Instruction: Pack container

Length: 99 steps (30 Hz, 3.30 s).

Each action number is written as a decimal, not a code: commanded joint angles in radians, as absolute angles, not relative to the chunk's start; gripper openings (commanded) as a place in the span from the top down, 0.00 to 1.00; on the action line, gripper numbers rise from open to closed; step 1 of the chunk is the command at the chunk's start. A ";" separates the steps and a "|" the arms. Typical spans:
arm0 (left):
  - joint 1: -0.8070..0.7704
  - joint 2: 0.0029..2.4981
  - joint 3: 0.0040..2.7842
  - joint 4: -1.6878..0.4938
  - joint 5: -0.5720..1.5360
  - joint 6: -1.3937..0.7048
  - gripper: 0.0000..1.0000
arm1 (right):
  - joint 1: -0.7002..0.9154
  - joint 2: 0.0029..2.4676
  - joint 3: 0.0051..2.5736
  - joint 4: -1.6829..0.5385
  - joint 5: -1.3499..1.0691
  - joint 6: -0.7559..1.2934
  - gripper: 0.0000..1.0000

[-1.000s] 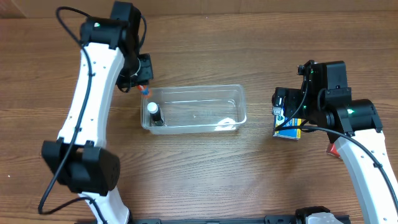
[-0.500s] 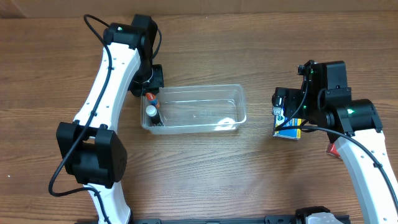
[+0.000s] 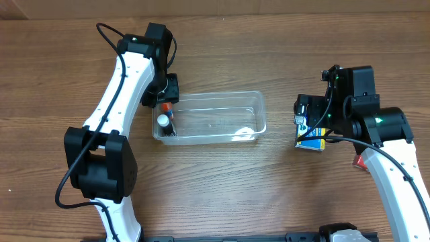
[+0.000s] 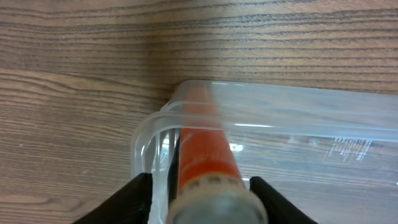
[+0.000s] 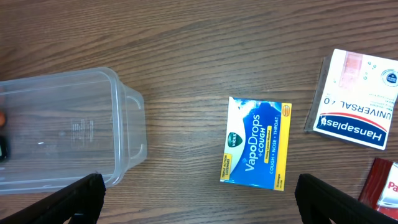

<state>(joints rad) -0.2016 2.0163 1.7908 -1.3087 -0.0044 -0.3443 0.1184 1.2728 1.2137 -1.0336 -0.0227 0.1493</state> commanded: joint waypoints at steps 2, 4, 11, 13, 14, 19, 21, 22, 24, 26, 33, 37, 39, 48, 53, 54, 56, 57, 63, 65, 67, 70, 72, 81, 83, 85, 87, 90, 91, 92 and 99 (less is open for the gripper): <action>-0.206 2.027 1.787 -1.308 -0.010 -0.352 0.47 | 0.117 1.265 1.243 -1.032 -0.028 0.151 0.00; -0.206 2.027 1.787 -1.308 -0.010 -0.352 0.47 | 0.117 1.265 1.243 -1.032 -0.028 0.151 0.00; -0.206 2.007 1.844 -1.321 -0.054 -0.328 0.03 | 0.117 1.265 1.243 -1.031 -0.028 0.150 0.00; -0.206 1.993 1.890 -1.339 -0.064 -0.313 0.00 | 0.117 1.265 1.243 -1.031 -0.027 0.150 0.00; -0.206 1.982 1.935 -1.359 -0.064 -0.313 0.00 | 0.117 1.265 1.243 -1.031 -0.027 0.150 0.00; -0.194 1.871 2.127 -1.470 -0.120 -0.318 0.00 | 0.110 1.265 1.246 -1.046 0.099 0.270 0.00; -0.173 1.802 2.137 -1.504 -0.125 -0.330 0.00 | 0.087 1.274 1.258 -1.073 0.093 0.269 0.00; -0.153 1.760 2.137 -1.519 -0.135 -0.339 0.00 | 0.062 1.291 1.260 -1.091 0.093 0.269 0.00; -0.105 1.700 2.136 -1.530 -0.133 -0.340 0.00 | 0.014 1.349 1.260 -1.114 0.083 0.269 0.00; -0.051 1.668 2.136 -1.541 -0.134 -0.340 0.00 | -0.025 1.431 1.260 -1.113 0.038 0.258 0.00; 0.060 1.672 2.116 -1.541 -0.130 -0.340 0.00 | -0.032 1.717 1.258 -1.103 0.036 0.231 0.00; 0.060 1.675 2.116 -1.534 -0.130 -0.340 0.00 | -0.032 1.857 1.257 -1.077 0.014 0.228 0.00; 0.060 1.675 2.116 -1.531 -0.130 -0.340 0.00 | -0.032 1.876 1.257 -1.060 -0.010 0.205 0.00; 0.060 1.675 2.116 -1.531 -0.130 -0.340 0.00 | -0.032 1.876 1.256 -1.052 -0.047 0.175 0.00; 0.060 1.675 2.116 -1.537 -0.130 -0.340 0.00 | -0.032 1.876 1.200 -0.980 -0.047 0.175 0.00; 0.060 1.675 2.116 -1.537 -0.130 -0.340 0.00 | -0.032 1.876 1.192 -0.973 -0.047 0.175 0.00; 0.060 1.675 2.116 -1.538 -0.130 -0.340 0.00 | -0.032 1.876 1.190 -0.966 -0.046 0.175 0.00; 0.060 1.675 2.116 -1.538 -0.130 -0.340 0.00 | -0.032 1.876 1.190 -0.965 -0.046 0.175 0.00; 0.060 1.675 2.116 -1.542 -0.130 -0.340 0.00 | -0.032 1.876 1.190 -0.959 -0.043 0.175 0.00; 0.060 1.675 2.116 -1.546 -0.130 -0.340 0.00 | -0.032 1.876 1.190 -0.968 -0.043 0.175 0.04; 0.060 1.675 2.116 -1.547 -0.130 -0.340 0.00 | -0.032 1.876 1.182 -0.970 -0.043 0.175 0.07; 0.060 1.675 2.116 -1.548 -0.130 -0.340 0.00 | -0.032 1.876 1.155 -0.952 -0.043 0.175 0.10; 0.060 1.675 2.116 -1.548 -0.130 -0.340 0.00 | -0.032 1.876 1.142 -0.939 -0.043 0.175 0.13; 0.060 1.675 2.116 -1.548 -0.130 -0.337 0.00 | -0.032 1.872 1.251 -1.017 -0.044 0.183 0.31; 0.060 1.675 2.116 -1.547 -0.130 -0.337 0.00 | -0.021 1.860 1.365 -1.122 -0.046 0.183 0.30; 0.060 1.675 2.116 -1.548 -0.130 -0.337 0.00 | 0.011 1.827 1.473 -1.201 -0.047 0.183 0.30; 0.060 1.675 2.116 -1.548 -0.130 -0.337 0.00 | 0.103 1.737 1.584 -1.243 -0.047 0.183 0.30; 0.060 1.675 2.116 -1.548 -0.130 -0.337 0.00 | 0.243 1.625 1.602 -1.203 -0.046 0.214 0.30; 0.060 1.675 2.116 -1.548 -0.130 -0.337 0.00 | 0.300 1.607 1.602 -1.193 -0.046 0.240 0.30; 0.060 1.675 2.116 -1.548 -0.130 -0.337 0.00 | 0.368 1.607 1.601 -1.191 -0.043 0.261 0.30; 0.060 1.675 2.116 -1.548 -0.130 -0.337 0.00 | 0.513 1.752 1.466 -1.061 -0.036 0.327 0.30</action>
<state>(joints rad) 0.0570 1.6703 2.1185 -1.5494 -0.1207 -0.3336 0.4995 1.6939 1.5070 -1.0866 -0.0448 0.3073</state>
